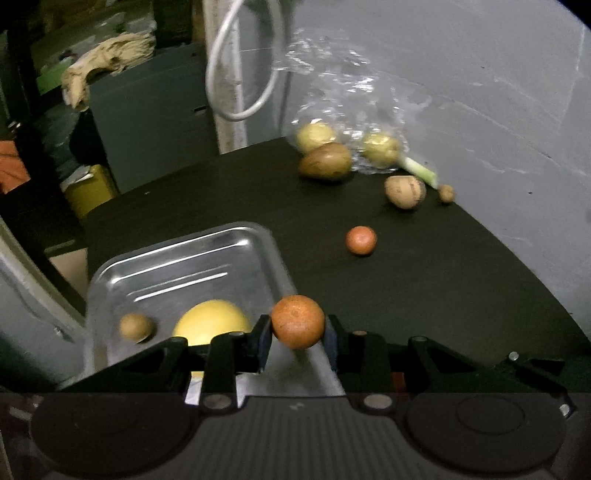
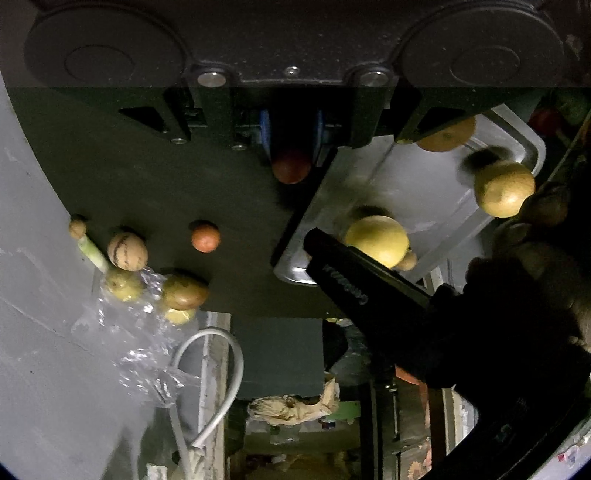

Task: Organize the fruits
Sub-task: 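Carry the tangerine and red fruit over the metal tray with both tools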

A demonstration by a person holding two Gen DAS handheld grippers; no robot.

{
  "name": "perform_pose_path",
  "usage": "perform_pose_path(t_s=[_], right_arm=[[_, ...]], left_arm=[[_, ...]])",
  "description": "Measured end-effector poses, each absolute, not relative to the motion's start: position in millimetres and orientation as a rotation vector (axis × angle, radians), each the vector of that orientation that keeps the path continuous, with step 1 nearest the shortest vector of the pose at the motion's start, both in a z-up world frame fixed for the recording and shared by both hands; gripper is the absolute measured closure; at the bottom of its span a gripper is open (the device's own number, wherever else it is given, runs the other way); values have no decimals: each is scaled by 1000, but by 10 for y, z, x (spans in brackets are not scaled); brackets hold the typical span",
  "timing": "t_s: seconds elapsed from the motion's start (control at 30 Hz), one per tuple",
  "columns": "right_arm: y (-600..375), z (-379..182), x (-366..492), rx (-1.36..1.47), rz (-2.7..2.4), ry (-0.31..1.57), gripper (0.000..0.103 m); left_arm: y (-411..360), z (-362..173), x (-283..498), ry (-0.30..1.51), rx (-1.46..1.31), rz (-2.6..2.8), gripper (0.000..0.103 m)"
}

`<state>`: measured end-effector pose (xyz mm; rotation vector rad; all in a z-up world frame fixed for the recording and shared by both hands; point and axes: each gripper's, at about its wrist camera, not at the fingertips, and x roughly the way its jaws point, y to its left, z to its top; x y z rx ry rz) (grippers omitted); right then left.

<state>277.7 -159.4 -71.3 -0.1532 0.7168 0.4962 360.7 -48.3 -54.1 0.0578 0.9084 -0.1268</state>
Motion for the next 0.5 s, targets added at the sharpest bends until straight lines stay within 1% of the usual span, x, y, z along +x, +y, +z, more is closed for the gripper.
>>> perform_pose_path(t_s=[0.5], right_arm=[[-1136,-622,2675,-185,553,709,79]], left_arm=[[34,-511,3251,928,8,-73,70]])
